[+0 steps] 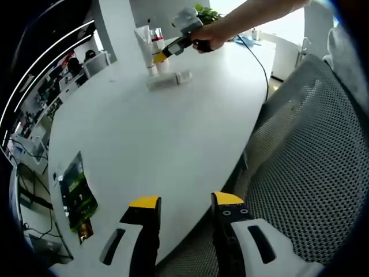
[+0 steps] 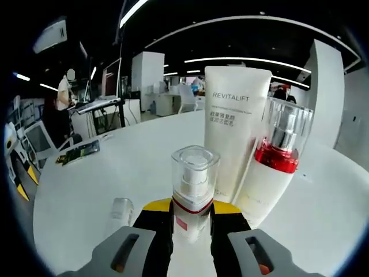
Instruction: Arrange the skincare products in the storage area until every visible bottle or jar stands upright without overlapping.
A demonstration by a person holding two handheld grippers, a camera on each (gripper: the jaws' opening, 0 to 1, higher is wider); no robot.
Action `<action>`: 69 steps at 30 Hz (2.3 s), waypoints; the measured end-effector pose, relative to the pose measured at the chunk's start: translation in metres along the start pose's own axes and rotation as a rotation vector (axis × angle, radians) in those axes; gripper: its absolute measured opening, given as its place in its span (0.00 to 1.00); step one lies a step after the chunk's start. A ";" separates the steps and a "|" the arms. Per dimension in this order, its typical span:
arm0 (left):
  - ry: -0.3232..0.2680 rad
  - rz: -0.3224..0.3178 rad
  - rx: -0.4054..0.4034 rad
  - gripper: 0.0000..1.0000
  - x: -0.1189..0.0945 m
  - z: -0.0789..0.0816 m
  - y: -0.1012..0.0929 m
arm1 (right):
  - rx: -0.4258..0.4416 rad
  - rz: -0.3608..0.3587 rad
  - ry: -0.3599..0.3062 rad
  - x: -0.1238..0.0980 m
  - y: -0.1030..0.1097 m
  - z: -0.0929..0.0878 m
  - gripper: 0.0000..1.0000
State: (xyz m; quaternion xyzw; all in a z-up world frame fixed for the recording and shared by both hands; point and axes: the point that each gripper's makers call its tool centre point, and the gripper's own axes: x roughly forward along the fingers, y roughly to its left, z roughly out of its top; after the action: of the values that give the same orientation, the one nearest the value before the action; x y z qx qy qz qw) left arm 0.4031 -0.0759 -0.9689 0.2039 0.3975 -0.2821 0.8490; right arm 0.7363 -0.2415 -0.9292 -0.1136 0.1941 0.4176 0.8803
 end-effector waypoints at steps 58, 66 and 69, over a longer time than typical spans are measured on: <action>0.015 0.001 0.013 0.25 0.000 -0.003 0.001 | 0.083 -0.026 0.101 -0.012 -0.012 -0.011 0.04; 0.012 0.006 0.012 0.24 -0.001 -0.002 0.002 | 0.103 -0.024 0.121 -0.013 -0.012 -0.016 0.07; 0.011 0.007 0.013 0.25 -0.001 -0.001 0.002 | 0.126 -0.010 0.152 -0.018 -0.001 -0.024 0.11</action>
State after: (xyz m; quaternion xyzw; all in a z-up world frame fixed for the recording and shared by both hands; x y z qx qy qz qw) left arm 0.4028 -0.0734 -0.9686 0.2122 0.3995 -0.2809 0.8465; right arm 0.7213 -0.2633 -0.9430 -0.0903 0.2855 0.3903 0.8706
